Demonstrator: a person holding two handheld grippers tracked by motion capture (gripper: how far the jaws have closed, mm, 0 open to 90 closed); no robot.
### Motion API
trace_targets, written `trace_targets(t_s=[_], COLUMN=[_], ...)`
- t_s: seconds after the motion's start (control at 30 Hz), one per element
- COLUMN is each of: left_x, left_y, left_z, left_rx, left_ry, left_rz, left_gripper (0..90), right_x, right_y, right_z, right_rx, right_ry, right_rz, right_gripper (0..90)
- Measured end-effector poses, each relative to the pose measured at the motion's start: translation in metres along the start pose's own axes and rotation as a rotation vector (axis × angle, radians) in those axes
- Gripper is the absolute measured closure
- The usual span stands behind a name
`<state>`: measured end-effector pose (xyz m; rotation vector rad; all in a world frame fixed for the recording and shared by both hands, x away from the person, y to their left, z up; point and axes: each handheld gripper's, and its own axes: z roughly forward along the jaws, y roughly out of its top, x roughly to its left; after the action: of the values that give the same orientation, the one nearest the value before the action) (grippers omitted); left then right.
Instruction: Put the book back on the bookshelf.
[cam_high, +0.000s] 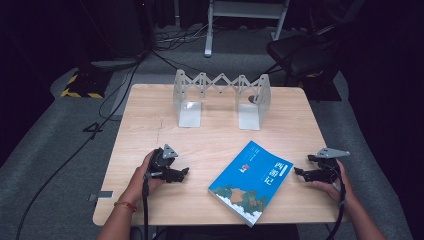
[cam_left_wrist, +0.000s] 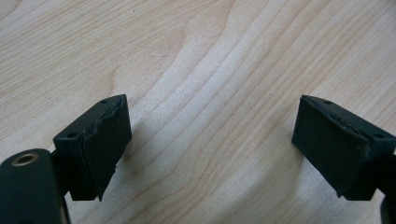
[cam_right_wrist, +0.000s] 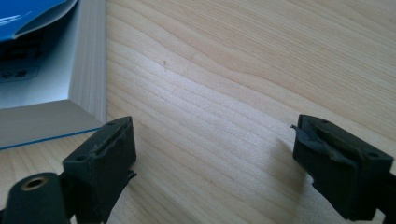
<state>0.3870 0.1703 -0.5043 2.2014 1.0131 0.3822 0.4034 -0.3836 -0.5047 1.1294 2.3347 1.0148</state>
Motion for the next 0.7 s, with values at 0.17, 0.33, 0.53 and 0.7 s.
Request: trace_targets(t_s=[0.17,0.33,0.53,0.7], left_x=[-0.007,-0.015,-0.034,-0.055], left_y=[-0.005,-0.013,-0.015,-0.01], left_z=[-0.004,-0.012,-0.012,-0.006], left_rx=[0.0,0.004,0.014,0.031], left_ry=[-0.021,-0.107,-0.216,-0.247], left_rz=[0.022,0.109,0.225,0.261], left_gripper=[11.4,11.4,10.0,1.4], right_x=[0.002,0.004,0.023,0.041], right_y=[-0.003,-0.007,-0.009,0.0], right_z=[-0.003,-0.009,-0.015,-0.009], right_rx=[0.0,0.006,-0.04,-0.025], right_ry=[0.012,0.03,0.176,0.219], right_rz=[-0.003,-0.018,-0.121,-0.189], right_gripper=[14.2,14.4,23.1,21.3])
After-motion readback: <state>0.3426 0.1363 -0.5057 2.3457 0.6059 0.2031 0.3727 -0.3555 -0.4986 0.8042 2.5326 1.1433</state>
